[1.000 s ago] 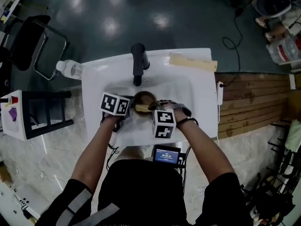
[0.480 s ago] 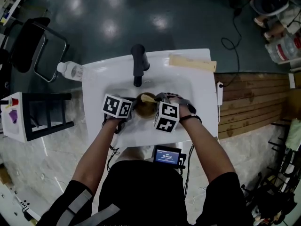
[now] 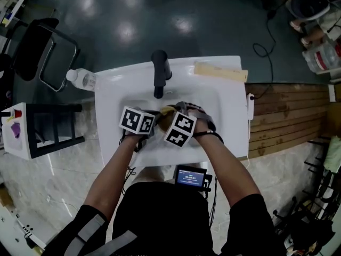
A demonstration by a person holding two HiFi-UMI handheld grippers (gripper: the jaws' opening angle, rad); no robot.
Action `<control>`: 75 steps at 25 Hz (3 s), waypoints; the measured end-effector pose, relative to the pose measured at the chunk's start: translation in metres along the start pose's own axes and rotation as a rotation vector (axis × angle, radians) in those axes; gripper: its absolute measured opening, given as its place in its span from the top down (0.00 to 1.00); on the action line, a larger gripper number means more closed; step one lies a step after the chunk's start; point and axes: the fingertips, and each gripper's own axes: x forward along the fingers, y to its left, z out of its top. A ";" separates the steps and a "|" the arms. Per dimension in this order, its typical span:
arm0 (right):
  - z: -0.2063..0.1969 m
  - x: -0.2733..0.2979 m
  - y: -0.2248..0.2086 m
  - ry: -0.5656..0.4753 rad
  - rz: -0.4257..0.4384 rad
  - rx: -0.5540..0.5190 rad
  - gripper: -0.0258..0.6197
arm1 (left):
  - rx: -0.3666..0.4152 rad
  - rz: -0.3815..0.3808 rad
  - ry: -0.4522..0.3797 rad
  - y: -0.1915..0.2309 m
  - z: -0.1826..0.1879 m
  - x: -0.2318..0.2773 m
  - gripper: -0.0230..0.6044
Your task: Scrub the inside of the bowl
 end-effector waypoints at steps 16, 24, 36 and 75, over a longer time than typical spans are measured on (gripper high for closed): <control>0.019 0.002 0.056 -0.089 0.207 -0.041 0.89 | -0.057 0.015 -0.006 0.006 -0.001 0.001 0.95; 0.021 -0.009 0.095 -0.126 0.341 -0.171 0.89 | -0.039 0.020 0.006 0.009 0.003 0.000 0.95; -0.005 -0.029 0.086 -0.081 0.328 -0.262 0.89 | -0.012 0.033 0.016 0.013 -0.001 -0.004 0.95; -0.001 0.014 0.069 0.028 0.193 -0.315 0.89 | -0.053 0.051 0.014 0.009 -0.003 0.005 0.95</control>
